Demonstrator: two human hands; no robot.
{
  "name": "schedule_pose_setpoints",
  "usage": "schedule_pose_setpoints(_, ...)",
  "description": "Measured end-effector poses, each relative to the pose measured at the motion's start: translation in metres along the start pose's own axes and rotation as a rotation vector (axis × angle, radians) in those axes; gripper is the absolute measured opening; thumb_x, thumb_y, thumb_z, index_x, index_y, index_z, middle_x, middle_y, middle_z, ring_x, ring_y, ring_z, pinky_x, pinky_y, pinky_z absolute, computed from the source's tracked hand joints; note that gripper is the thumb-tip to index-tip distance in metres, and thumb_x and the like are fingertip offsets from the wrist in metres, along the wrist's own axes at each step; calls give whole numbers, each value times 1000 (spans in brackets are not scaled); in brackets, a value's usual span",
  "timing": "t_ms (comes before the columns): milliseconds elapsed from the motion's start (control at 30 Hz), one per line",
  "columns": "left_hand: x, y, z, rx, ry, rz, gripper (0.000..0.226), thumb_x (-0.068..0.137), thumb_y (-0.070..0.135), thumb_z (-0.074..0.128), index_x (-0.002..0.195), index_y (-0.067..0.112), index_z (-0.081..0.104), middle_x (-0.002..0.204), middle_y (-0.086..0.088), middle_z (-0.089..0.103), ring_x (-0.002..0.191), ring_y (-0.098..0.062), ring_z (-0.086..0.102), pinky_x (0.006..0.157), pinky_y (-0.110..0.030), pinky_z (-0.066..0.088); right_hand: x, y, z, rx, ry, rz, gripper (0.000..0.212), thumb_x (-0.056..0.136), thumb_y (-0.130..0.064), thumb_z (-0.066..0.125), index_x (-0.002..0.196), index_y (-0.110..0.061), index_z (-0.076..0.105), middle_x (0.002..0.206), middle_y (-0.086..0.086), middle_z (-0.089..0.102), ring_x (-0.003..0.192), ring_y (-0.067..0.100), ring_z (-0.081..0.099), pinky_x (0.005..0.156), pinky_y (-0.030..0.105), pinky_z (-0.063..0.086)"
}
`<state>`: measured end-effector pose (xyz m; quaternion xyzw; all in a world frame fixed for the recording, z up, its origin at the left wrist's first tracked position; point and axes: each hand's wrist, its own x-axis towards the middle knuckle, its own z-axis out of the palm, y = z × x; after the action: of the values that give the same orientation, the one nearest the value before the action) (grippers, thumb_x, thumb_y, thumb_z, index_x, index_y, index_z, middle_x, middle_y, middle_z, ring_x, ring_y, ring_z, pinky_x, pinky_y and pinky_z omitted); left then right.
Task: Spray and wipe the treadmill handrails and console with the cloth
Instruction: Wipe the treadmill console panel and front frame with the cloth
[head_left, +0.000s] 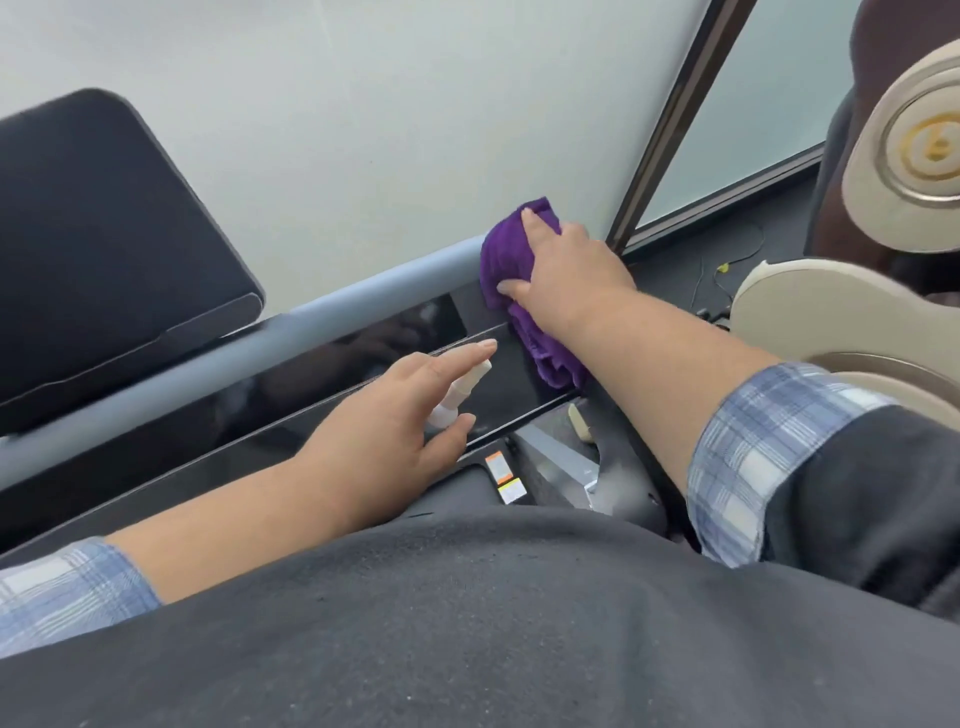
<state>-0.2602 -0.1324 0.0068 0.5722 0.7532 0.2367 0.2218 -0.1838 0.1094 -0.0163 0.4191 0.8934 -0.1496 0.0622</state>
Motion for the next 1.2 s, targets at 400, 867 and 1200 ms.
schedule_pose_setpoints(400, 0, 1, 2, 13, -120, 202, 72, 94, 35, 63, 140, 72, 22, 117, 24, 51, 102, 2, 50, 82, -29, 50, -104, 53, 25, 82, 26, 229, 93, 83, -71, 60, 157, -39, 13, 133, 13, 51, 114, 39, 58, 89, 44, 48)
schedule_pose_setpoints(867, -51, 9, -24, -66, -315, 378, 38, 91, 30, 58, 114, 58, 43, 100, 38, 53, 98, 0, 53, 71, -21, 42, -292, 53, 61, 66, 222, 684, 70, 95, -48, 60, 156, -37, 27, 124, 8, 51, 113, 32, 49, 95, 48, 47)
schedule_pose_setpoints(1200, -63, 128, 19, -376, -494, 383, 22, 85, 46, 72, 97, 57, 57, 82, 23, 70, 69, 0, 66, 62, -30, 51, -412, -29, 41, 509, 649, 712, 78, 86, -52, 70, 153, -44, 30, 131, -3, 50, 120, 20, 49, 100, 39, 44)
